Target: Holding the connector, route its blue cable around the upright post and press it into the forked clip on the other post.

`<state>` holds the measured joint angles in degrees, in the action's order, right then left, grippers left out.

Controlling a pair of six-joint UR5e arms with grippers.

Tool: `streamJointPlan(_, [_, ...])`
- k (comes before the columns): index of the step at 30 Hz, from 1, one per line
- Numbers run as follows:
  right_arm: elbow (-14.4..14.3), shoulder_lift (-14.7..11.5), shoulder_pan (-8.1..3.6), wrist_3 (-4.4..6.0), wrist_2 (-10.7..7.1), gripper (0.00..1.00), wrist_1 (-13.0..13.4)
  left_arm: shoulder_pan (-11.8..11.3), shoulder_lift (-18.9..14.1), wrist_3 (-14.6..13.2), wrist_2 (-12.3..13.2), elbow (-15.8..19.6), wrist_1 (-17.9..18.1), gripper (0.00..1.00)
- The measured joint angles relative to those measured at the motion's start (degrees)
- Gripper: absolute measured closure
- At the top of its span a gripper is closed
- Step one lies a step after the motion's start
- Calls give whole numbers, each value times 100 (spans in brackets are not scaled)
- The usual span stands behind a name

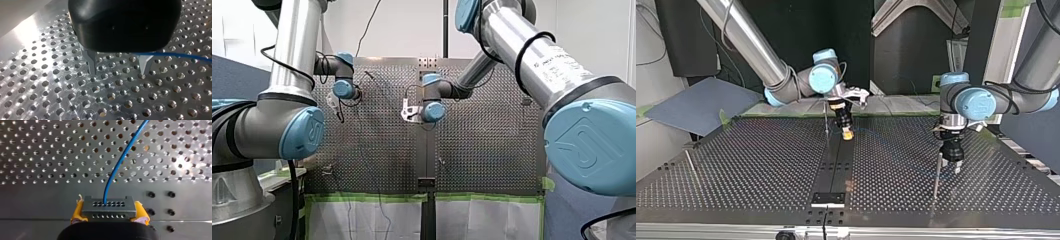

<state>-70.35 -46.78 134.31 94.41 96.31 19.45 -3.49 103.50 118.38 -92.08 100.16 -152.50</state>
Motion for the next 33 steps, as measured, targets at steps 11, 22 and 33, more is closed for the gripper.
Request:
streamJointPlan(11, [-520,62,-23,1,195,100,519,0,-2,69,-15,0,0,16])
streamJointPlan(22, [-1069,570,175,-84,675,100,880,-36,-2,113,-15,0,0,16])
streamJointPlan(33, [-1581,1082,222,16,1173,100,1170,-79,-1,115,-15,0,0,16])
